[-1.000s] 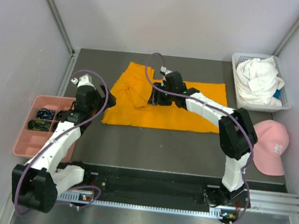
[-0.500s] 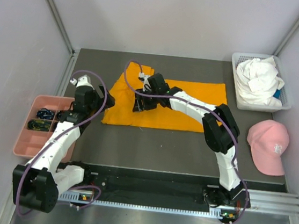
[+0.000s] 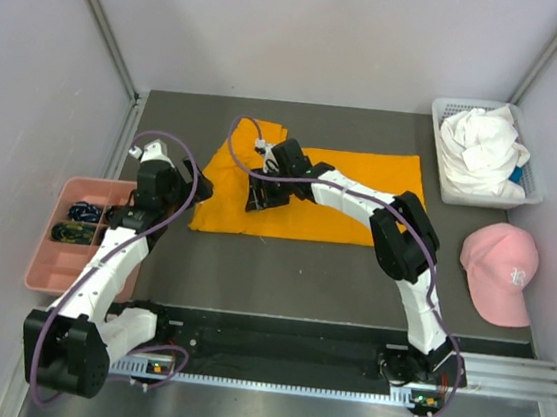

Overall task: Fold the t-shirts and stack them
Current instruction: Fold the flattened tshirt in 1/3 of the way

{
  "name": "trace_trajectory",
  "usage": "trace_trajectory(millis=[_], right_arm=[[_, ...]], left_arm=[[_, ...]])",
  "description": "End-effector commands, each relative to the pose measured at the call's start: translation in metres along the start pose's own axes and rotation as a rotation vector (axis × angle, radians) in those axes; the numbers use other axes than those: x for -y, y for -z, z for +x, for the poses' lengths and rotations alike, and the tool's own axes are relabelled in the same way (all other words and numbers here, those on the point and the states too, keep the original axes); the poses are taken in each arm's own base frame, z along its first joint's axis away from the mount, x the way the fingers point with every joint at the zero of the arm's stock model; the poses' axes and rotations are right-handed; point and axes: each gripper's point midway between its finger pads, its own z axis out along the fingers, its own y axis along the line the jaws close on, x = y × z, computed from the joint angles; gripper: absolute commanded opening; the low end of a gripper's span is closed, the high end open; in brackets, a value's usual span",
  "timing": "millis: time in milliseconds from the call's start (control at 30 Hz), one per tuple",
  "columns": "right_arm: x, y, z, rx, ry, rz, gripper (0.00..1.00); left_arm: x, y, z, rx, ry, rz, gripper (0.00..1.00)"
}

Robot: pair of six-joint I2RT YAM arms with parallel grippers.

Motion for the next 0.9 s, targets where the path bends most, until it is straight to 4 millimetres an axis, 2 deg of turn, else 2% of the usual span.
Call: trace_trajectory(millis=[0,300,400,433,500,533,567,700,733,867], right_arm=[[-0.009,-0.009,-0.013,0.028,0.016,-0.036,0.55],[-0.004,-0.021,-0.012,0.020,0.006,-0.037,0.55],[-0.005,-0.021,-0.013,0.021,0.007,-0.037,0.55],[-0.005,-0.020,-0.014,0.023,0.007,-0.038,0.55],[-0.006,-0.018,-0.014,0.024,0.006,-0.041,0.55],[-0.008,-0.017,-0.015,0.027,0.008,-0.044,0.55],[-0.008,-0.016,-0.015,0.029,0.008,-0.043,0.55],[-0.008,-0.013,-0.013,0.030,0.007,-0.037,0.55],[-0.010,-0.010,-0.015,0.037,0.010,-0.038,0.55],[-0.010,-0.006,-0.014,0.041,0.014,-0.036,0.55]], left_arm=[[0.000,0.003,-0.004,0.020,-0.015,0.011,0.99],[-0.003,-0.002,0.002,0.006,-0.002,0.018,0.99],[-0.006,-0.009,0.013,-0.007,0.025,0.026,0.99],[0.002,-0.010,0.021,-0.036,0.043,0.078,0.99],[0.005,-0.015,0.035,-0.075,0.060,0.116,0.97],[0.016,-0.016,0.036,-0.086,0.081,0.175,0.96],[0.018,-0.018,0.043,-0.118,0.087,0.190,0.96],[0.027,-0.025,0.051,-0.145,0.115,0.251,0.94],[0.032,-0.027,0.048,-0.127,0.119,0.274,0.94],[0.031,-0.036,0.053,-0.134,0.130,0.287,0.93]])
